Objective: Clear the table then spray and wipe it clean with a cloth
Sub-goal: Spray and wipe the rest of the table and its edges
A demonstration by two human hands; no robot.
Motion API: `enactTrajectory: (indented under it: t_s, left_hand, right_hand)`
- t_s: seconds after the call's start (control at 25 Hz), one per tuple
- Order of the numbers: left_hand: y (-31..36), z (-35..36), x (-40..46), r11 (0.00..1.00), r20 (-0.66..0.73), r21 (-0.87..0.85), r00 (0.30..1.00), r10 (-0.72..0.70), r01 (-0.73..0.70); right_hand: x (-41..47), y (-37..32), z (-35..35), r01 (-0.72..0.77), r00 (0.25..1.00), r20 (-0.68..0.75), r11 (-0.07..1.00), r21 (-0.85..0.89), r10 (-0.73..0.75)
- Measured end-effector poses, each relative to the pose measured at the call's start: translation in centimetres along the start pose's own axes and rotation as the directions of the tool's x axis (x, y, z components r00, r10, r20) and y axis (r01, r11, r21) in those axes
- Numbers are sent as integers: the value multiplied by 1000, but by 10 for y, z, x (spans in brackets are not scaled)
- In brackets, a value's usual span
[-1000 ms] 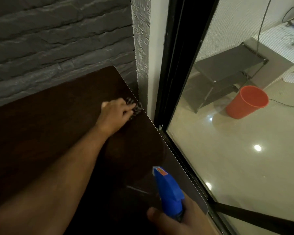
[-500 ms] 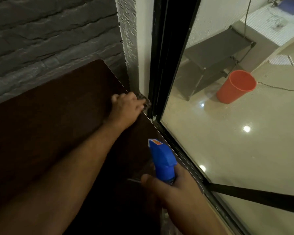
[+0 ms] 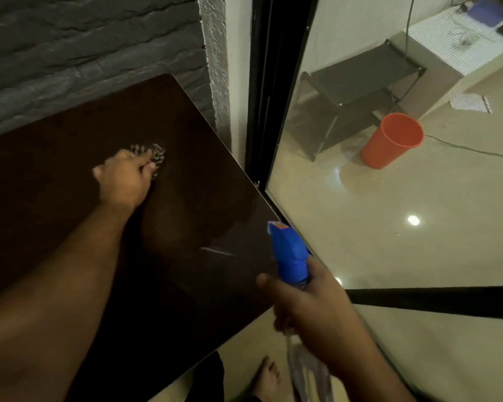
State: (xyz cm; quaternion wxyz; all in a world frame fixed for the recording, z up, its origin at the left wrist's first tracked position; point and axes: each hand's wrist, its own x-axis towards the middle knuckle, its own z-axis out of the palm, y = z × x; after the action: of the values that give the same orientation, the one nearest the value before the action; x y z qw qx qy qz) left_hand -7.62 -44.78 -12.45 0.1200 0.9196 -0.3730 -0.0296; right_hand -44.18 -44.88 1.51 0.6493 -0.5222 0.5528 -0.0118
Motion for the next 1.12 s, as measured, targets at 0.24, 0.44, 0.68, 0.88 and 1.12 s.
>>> enactTrajectory:
  t_s: [0.24, 0.44, 0.68, 0.88, 1.12]
  left_hand:
    - [25, 11, -51, 964, -14, -64, 966, 257, -258]
    - [28, 14, -42, 972, -20, -69, 975, 223, -224]
    - [26, 10, -42, 971, 30, -80, 973, 229, -226]
    - [17, 10, -84, 959, 9, -95, 964, 267, -265]
    - [7, 5, -135, 961, 19, -126, 968, 251, -246]
  right_hand:
    - [-22, 35, 4, -61, 996, 57, 993, -103, 67]
    - [-43, 35, 39, -9, 999, 37, 997, -83, 12]
    - [-72, 50, 93, -26, 995, 87, 982, -186, 43]
    - [-80, 71, 65, -118, 976, -196, 988, -103, 96]
    - [-87, 78, 76, -89, 996, 15, 989, -117, 91]
